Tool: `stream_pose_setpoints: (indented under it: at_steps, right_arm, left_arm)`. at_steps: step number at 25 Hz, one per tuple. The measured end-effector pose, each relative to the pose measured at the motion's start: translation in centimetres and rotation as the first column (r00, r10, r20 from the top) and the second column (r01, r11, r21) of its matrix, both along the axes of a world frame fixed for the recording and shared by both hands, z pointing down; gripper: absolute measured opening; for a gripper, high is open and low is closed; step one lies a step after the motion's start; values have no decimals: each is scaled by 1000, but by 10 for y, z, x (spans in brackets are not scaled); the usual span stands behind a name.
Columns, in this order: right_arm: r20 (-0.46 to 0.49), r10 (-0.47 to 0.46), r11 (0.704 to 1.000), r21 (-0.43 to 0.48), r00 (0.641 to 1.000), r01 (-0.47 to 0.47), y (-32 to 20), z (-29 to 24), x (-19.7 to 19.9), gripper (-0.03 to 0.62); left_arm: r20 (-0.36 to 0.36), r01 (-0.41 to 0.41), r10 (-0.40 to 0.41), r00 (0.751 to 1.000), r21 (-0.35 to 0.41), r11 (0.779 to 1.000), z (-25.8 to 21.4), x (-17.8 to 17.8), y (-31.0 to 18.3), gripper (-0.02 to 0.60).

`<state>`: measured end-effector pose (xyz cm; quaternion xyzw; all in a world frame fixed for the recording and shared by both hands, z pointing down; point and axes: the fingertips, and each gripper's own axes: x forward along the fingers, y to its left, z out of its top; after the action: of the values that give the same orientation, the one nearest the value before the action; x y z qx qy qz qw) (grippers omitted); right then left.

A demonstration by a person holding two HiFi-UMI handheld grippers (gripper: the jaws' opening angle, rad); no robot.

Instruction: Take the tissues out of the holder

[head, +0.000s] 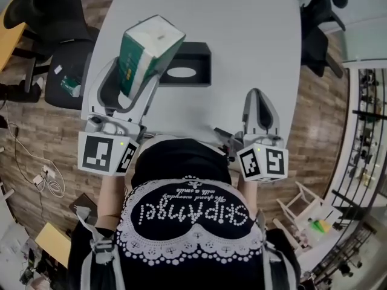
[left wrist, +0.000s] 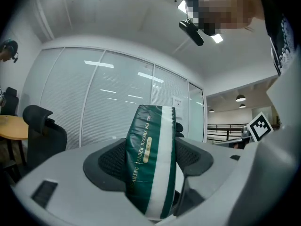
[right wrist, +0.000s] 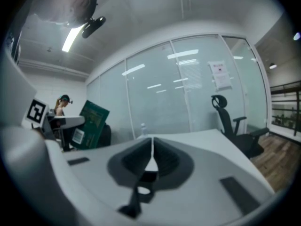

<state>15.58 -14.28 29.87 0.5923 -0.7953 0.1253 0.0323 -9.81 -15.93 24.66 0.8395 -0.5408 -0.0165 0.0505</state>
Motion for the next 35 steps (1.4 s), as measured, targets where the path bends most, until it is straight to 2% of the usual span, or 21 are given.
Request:
stream_pose_setpoints:
  at_steps: [3,7,20,35]
  right_arm:
    - [-3,11,1000,4,1000,-11,-8,3,7,35]
    - [-2,32,999,8,999,-32,-14,2,18,35]
    - [-1,109,994,-11,994,-109,-3,5,45,35]
    - [-14,127,992,-15,992,-127,1,5,51,35]
  left_arm:
    - [-14,35,-35,999,4,999,4,-9,0,336]
    - [6,60,-60,998,7,998,9,-18,1,336]
    - [-55,54,-56,997,-39,998,27,-17,34,336]
    - [-59,42,-45,997,-56,998,33,-11,33,336]
